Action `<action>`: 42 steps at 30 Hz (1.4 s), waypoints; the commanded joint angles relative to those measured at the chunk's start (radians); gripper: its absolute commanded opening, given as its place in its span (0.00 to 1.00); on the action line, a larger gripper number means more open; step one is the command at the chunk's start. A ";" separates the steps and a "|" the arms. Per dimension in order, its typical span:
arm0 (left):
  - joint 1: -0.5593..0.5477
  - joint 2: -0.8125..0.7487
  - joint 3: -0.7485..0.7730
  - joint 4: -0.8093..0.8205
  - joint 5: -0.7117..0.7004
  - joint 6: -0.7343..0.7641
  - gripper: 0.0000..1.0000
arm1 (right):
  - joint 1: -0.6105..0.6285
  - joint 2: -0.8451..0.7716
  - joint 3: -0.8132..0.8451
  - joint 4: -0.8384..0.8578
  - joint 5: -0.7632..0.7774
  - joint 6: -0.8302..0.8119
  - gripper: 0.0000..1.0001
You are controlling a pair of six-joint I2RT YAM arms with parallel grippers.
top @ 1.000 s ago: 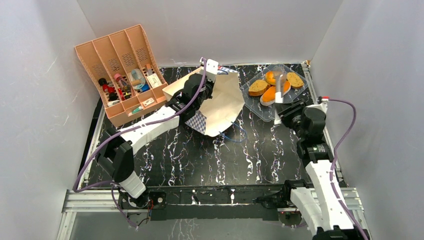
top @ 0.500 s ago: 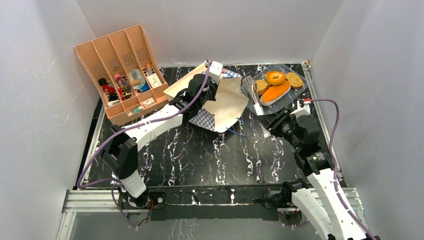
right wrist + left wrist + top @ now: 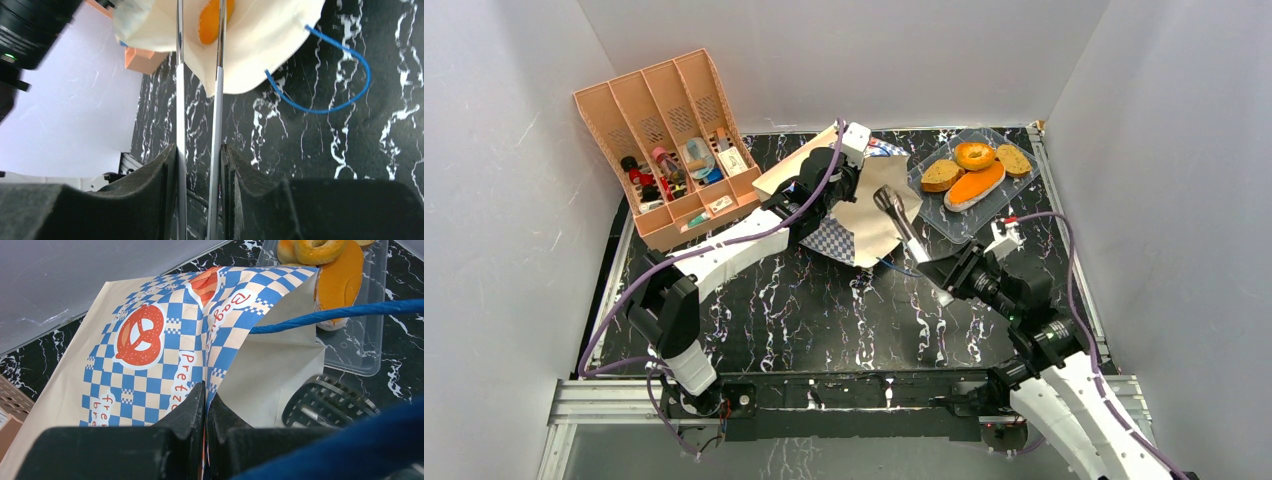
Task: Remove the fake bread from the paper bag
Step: Take out the fake bread from the paper bag.
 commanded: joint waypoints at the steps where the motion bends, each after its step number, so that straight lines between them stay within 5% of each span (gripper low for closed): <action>1: -0.003 -0.049 0.014 0.021 0.067 -0.011 0.00 | 0.056 -0.005 -0.069 0.104 -0.017 0.039 0.23; 5: -0.004 -0.117 -0.046 0.042 0.156 -0.018 0.00 | 0.212 0.082 -0.113 0.223 0.095 0.084 0.23; 10: -0.004 -0.212 -0.115 0.039 0.172 -0.028 0.00 | 0.578 0.300 -0.078 0.363 0.445 0.126 0.21; 13: -0.004 -0.254 -0.140 0.021 0.173 -0.032 0.00 | 0.664 0.430 -0.053 0.408 0.533 0.167 0.20; 24: -0.004 -0.376 -0.233 -0.022 0.187 -0.056 0.00 | 0.671 0.544 -0.064 0.504 0.632 0.314 0.21; 42: -0.038 -0.397 -0.281 -0.007 0.197 -0.033 0.00 | 0.671 0.678 0.000 0.602 0.544 0.430 0.26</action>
